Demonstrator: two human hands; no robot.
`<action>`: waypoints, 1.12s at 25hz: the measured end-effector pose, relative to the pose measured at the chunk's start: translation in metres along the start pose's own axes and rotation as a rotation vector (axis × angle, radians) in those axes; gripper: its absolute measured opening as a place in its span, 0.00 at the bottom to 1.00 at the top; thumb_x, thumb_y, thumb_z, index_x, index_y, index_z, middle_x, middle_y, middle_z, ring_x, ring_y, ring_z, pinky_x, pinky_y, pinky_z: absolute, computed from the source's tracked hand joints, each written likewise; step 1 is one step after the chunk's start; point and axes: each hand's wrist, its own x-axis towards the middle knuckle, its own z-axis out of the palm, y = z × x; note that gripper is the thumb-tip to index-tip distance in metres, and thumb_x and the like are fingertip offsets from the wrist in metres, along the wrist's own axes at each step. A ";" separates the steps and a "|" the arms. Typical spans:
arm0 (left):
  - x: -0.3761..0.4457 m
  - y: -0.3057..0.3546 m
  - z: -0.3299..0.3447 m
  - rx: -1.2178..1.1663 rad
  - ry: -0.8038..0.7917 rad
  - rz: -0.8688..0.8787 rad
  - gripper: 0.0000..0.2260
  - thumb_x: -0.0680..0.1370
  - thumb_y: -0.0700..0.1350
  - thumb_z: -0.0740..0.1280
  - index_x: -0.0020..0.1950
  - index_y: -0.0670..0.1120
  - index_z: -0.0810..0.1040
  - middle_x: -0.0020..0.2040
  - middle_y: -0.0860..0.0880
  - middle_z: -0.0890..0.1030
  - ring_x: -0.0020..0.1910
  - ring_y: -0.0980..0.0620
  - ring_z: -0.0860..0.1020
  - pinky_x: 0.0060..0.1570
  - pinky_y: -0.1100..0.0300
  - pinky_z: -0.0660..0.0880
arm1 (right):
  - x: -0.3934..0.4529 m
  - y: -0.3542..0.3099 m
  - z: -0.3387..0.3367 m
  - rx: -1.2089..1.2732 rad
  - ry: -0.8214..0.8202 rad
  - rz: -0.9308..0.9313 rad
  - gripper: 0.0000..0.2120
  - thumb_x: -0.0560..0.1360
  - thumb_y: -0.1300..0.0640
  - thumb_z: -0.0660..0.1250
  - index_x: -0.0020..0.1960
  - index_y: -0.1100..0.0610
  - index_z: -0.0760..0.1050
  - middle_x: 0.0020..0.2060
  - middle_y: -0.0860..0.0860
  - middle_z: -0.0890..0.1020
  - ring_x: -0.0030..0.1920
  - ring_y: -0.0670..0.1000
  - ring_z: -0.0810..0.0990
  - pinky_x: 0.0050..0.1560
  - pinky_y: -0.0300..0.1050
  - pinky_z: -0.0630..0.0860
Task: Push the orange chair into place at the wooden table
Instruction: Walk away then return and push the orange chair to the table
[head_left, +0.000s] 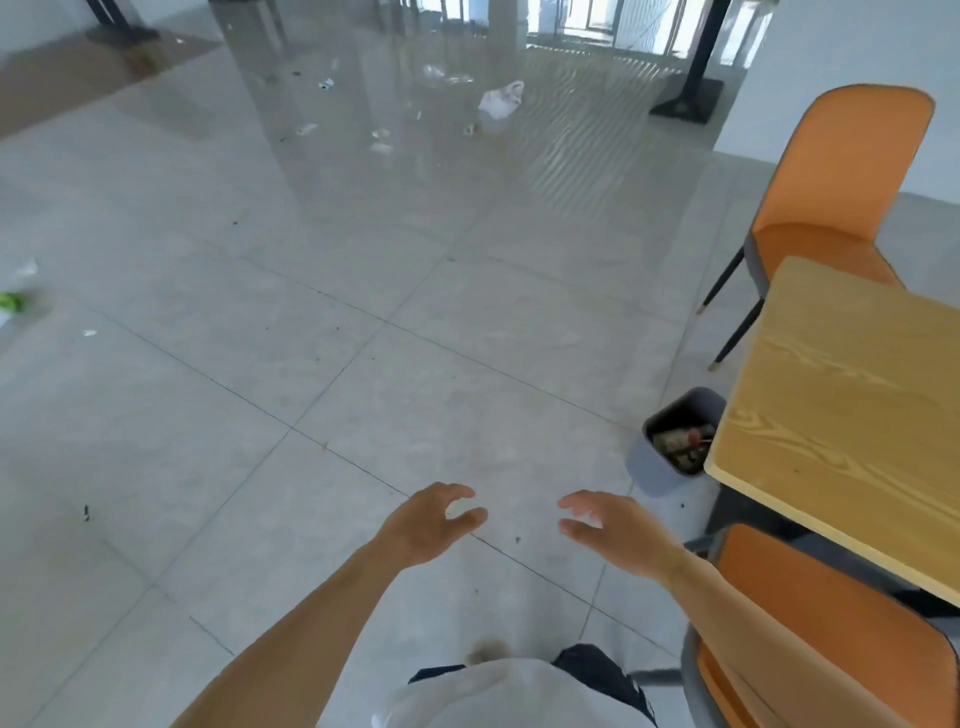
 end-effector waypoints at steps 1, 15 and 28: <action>0.014 0.002 -0.014 -0.017 0.008 0.012 0.25 0.76 0.67 0.62 0.69 0.57 0.72 0.70 0.56 0.72 0.68 0.55 0.69 0.68 0.51 0.67 | 0.012 -0.002 -0.008 -0.002 0.014 -0.003 0.20 0.77 0.39 0.61 0.66 0.43 0.72 0.61 0.42 0.78 0.60 0.45 0.77 0.62 0.47 0.74; 0.325 0.151 -0.189 0.046 0.021 0.172 0.26 0.74 0.68 0.63 0.67 0.57 0.74 0.68 0.59 0.74 0.66 0.59 0.71 0.67 0.54 0.68 | 0.252 0.037 -0.259 0.088 0.272 0.028 0.18 0.78 0.40 0.62 0.65 0.45 0.75 0.61 0.40 0.79 0.61 0.41 0.76 0.63 0.44 0.72; 0.633 0.295 -0.306 0.028 -0.018 0.389 0.25 0.74 0.68 0.63 0.66 0.57 0.75 0.66 0.60 0.75 0.64 0.62 0.71 0.65 0.58 0.68 | 0.445 0.091 -0.479 0.146 0.452 0.139 0.18 0.77 0.39 0.63 0.63 0.44 0.76 0.55 0.39 0.80 0.55 0.40 0.77 0.59 0.42 0.74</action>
